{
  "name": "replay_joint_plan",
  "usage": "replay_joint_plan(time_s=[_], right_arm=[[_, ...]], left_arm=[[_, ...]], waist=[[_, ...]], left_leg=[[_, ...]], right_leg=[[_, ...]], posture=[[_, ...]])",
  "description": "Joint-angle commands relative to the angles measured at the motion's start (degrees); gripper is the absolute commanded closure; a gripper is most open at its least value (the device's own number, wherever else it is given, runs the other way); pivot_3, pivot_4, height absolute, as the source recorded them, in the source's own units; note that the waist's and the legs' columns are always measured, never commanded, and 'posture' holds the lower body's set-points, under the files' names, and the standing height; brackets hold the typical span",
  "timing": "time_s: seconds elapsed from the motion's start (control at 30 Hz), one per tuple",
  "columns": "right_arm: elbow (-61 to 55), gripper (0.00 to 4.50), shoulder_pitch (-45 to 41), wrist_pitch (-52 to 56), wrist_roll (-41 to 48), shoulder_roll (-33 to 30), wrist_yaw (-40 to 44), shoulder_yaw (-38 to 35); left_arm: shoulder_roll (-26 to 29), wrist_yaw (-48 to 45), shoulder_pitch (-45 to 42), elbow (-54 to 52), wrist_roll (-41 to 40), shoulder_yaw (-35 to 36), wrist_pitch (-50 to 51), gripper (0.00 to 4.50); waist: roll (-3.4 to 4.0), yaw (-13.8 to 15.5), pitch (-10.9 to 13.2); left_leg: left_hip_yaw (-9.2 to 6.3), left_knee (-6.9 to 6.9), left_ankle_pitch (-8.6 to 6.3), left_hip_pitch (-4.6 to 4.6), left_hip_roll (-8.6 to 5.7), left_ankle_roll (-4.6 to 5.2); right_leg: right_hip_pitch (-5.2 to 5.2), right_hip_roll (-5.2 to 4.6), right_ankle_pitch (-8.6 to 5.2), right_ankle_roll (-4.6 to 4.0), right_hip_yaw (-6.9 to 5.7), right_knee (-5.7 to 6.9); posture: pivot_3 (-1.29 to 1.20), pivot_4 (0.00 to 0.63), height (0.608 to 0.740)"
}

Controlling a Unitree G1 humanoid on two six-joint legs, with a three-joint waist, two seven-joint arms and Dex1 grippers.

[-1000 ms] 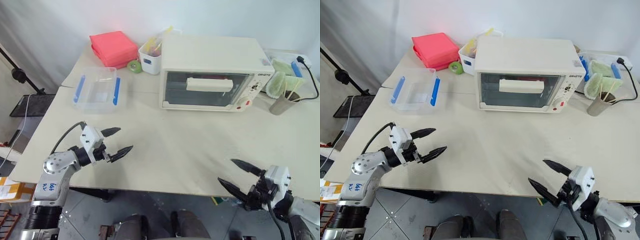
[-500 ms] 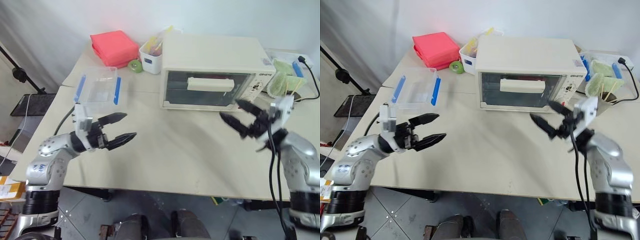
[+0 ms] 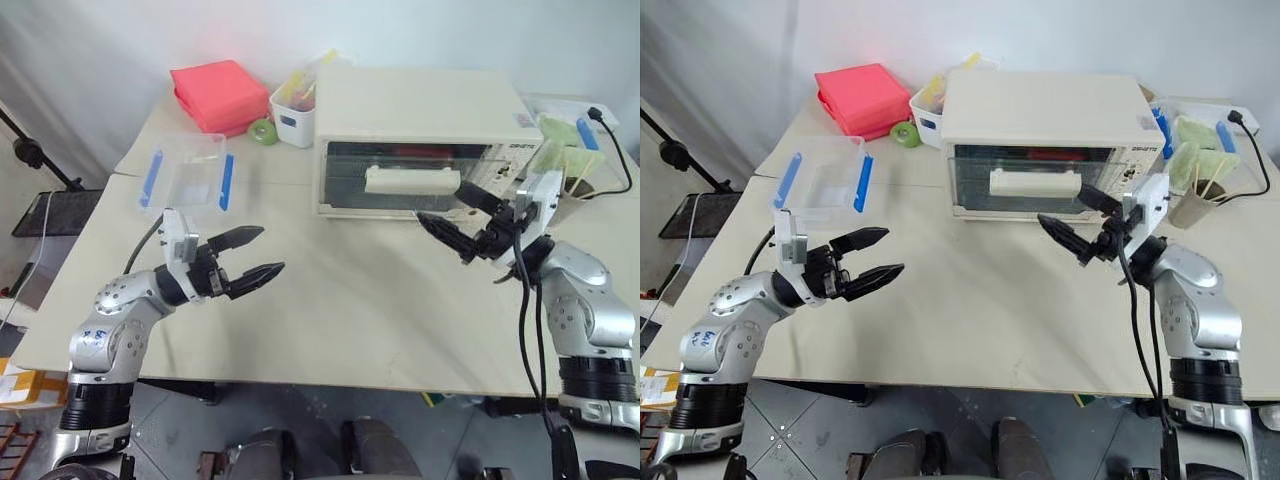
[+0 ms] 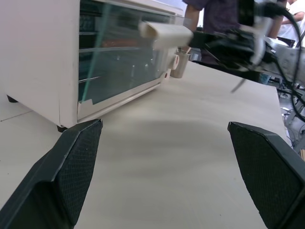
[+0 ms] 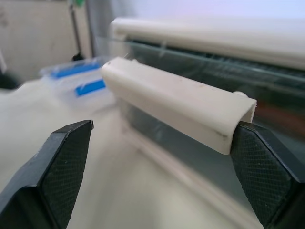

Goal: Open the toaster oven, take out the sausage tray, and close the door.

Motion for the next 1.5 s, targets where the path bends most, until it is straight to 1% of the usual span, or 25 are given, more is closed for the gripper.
replay_joint_plan(time_s=[0.03,0.1,0.3,0.43,0.5,0.53,0.6,0.7,0.83,0.97,1.07,1.2,1.3,1.37,1.5], right_arm=[[-4.42,0.0,3.3,-7.27,-3.63,-2.45,5.49,1.82],[-3.82,0.0,5.38,-10.82,-5.81,-3.03,7.14,2.69],[-0.22,0.0,4.8,-16.94,-9.24,-2.07,7.87,4.09],[2.73,0.0,4.06,-20.25,-10.53,-2.07,8.43,4.69],[4.08,0.0,3.74,-21.9,-11.21,-2.12,8.54,4.82],[4.6,0.0,3.66,-22.54,-11.35,-2.07,8.37,4.73],[5.08,0.0,3.97,-23.62,-11.52,-1.97,7.89,4.46],[4.9,0.0,5.01,-24.8,-11.72,-1.57,7.02,4.32],[3.1,0.0,7.77,-25.16,-12.14,-0.88,4.94,3.87],[0.05,0.0,13.87,-25.56,-12.52,-0.8,1.06,1.44],[-3.08,0.0,23.08,-26.21,-13.05,-0.59,-2.69,-2.6],[-6.15,0.0,31.95,-26.21,-13.0,-0.12,-6.43,-6.71],[-8.42,0.0,37.39,-25.41,-13.42,0.79,-11.23,-11.54],[-10.59,0.0,39.52,-23.24,-12.46,0.9,-13.73,-14.51],[-13.52,0.0,38.48,-18.97,-11.25,-2.23,-13.62,-16.28]], left_arm=[[0.02,0.31,-2.68,0.75,-1.15,1.78,-0.33,0.21],[-0.28,0.66,-5.61,3.48,-1.88,2.0,1.4,0.56],[-3.08,3.13,-14.08,11.06,0.73,0.26,1.28,2.43],[-4.98,0.4,-19.12,17.09,4.64,-3.92,-1.34,3.65],[-6.8,-0.03,-22.24,21.51,7.1,-5.67,-3.88,4.35],[-8.29,0.09,-24.38,24.67,8.63,-6.53,-5.86,4.47],[-11.67,1.0,-28.43,31.32,11.5,-7.98,-9.55,4.47],[-16.07,-0.15,-31.77,37.86,13.0,-8.5,-13.67,4.47],[-17.79,-2.82,-33.04,42.57,16.27,-10.68,-17.16,4.47],[-18.05,-4.47,-33.01,44.11,17.73,-11.28,-18.6,4.47],[-17.64,-5.46,-32.09,44.77,19.22,-11.7,-19.64,4.47],[-17.28,-6.26,-30.81,45.0,21.32,-12.39,-21.49,4.47],[-17.16,-6.63,-29.44,44.64,22.6,-12.93,-22.1,4.47],[-16.84,-6.46,-27.98,44.19,24.18,-13.85,-23.51,4.47],[-16.5,-6.58,-26.0,42.99,25.86,-15.18,-23.9,4.47]], waist=[[0.01,-0.19,0.0],[0.01,-0.25,0.01],[0.03,-0.28,0.02],[0.03,-0.3,0.02],[0.03,-0.11,0.03],[0.03,-0.1,0.03],[0.03,0.36,0.03],[0.03,0.73,0.03],[0.03,0.72,0.04],[0.05,1.24,0.05],[0.05,1.65,0.05],[0.05,2.05,0.05],[0.06,1.98,0.05],[0.06,1.86,0.04],[0.06,1.23,0.04]], left_leg=[[0.0,0.0,0.0,0.01,0.01,-0.02],[0.01,0.0,0.01,0.02,0.02,-0.05],[0.04,0.08,0.03,0.05,0.04,-0.08],[0.07,0.11,0.02,0.06,0.07,-0.09],[0.07,0.18,0.02,0.05,0.08,-0.09],[0.07,0.21,0.02,0.04,0.09,-0.09],[0.07,0.27,0.02,0.02,0.08,-0.09],[0.1,0.3,0.02,0.0,0.08,-0.08],[0.12,0.25,0.0,0.01,0.14,-0.12],[0.11,0.31,-0.01,0.0,0.15,-0.14],[0.09,0.38,-0.02,-0.01,0.14,-0.14],[0.1,0.38,-0.02,0.0,0.1,-0.14],[0.1,0.37,-0.04,0.06,0.1,-0.16],[0.11,0.35,-0.04,0.07,0.11,-0.18],[0.11,0.35,-0.06,0.08,0.11,-0.22]], right_leg=[[0.0,0.0,0.0,-0.02,-0.02,0.01],[0.0,0.01,0.0,-0.04,-0.06,0.0],[0.0,0.02,0.01,-0.06,-0.09,0.05],[-0.03,0.05,0.01,-0.06,-0.11,0.1],[-0.03,0.06,0.01,-0.07,-0.12,0.11],[-0.02,0.06,0.01,-0.07,-0.12,0.12],[-0.02,0.06,0.01,-0.07,-0.12,0.14],[-0.02,0.07,0.01,-0.08,-0.11,0.12],[-0.12,0.12,0.01,-0.08,-0.12,0.19],[-0.21,0.11,-0.01,-0.12,-0.11,0.45],[-0.13,0.08,-0.01,-0.12,-0.11,0.41],[-0.02,0.06,-0.01,-0.12,-0.08,0.24],[0.0,0.07,-0.01,-0.12,-0.07,0.25],[0.0,0.08,-0.01,-0.12,-0.06,0.25],[0.0,0.08,-0.02,-0.15,-0.04,0.28]], posture=[[0.0,0.15,0.74],[0.0,0.15,0.74],[0.0,0.15,0.74],[0.0,0.15,0.74],[0.0,0.15,0.74],[0.0,0.15,0.74],[0.0,0.15,0.74],[0.0,0.15,0.74],[0.0,0.15,0.74],[0.0,0.15,0.74],[0.0,0.15,0.74],[0.0,0.15,0.74],[0.0,0.15,0.74],[0.0,0.15,0.74],[0.0,0.15,0.74]])
